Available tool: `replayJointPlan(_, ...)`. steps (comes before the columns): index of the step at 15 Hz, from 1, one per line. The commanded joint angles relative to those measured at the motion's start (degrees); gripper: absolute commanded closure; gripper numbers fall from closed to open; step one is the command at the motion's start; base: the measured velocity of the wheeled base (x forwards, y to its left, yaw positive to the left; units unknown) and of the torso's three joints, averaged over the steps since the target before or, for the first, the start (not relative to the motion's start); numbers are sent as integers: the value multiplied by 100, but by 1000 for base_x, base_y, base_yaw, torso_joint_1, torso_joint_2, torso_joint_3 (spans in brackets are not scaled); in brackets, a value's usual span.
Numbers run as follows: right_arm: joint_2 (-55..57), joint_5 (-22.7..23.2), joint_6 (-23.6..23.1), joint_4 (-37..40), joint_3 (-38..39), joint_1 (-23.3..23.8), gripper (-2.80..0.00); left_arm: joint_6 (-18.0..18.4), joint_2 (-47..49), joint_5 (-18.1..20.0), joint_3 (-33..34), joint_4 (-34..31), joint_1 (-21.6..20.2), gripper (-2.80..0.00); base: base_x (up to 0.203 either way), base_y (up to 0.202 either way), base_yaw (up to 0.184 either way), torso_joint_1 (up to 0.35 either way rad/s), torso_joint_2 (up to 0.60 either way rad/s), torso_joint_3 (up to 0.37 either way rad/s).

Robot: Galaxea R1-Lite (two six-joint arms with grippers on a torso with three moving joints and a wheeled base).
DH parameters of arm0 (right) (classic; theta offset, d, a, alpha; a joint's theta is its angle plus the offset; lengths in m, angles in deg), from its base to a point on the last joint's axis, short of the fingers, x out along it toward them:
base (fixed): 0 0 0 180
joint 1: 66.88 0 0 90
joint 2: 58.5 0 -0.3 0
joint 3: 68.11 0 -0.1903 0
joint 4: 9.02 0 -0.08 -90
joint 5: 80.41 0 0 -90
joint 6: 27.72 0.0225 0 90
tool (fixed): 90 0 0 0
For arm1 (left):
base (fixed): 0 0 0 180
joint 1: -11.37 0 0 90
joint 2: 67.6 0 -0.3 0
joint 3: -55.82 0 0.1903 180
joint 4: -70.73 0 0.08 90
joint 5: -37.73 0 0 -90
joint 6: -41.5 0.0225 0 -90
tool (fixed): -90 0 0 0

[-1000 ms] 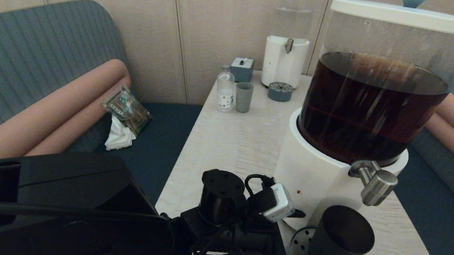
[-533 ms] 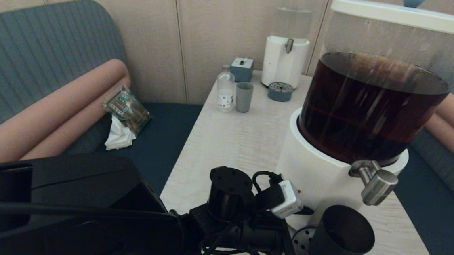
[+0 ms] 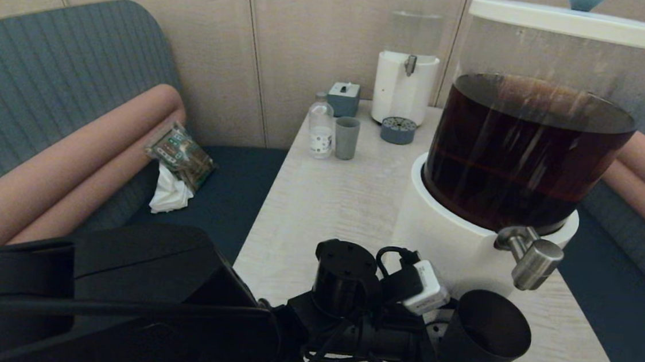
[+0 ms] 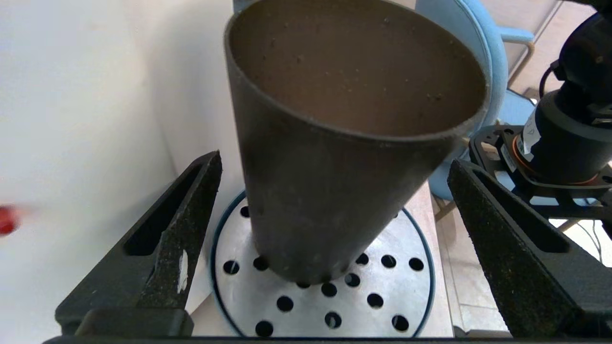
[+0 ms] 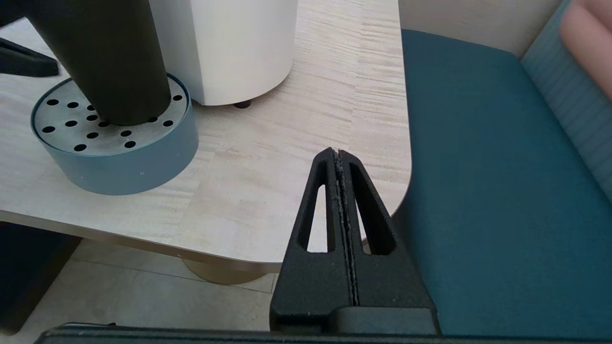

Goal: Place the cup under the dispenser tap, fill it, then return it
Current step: Place the cup next to the water dispenser

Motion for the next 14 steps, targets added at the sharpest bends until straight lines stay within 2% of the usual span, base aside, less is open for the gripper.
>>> replayJointPlan(1,-2,5,-7,0,0,-1,0,6,59,12,-62,5,41,-280,0,0,0,0,0,0)
replayJointPlan(14,-2,5,-7,0,0,-1,0,15,301,12,-494,-226,89,-280,0,0,0,0,0,0)
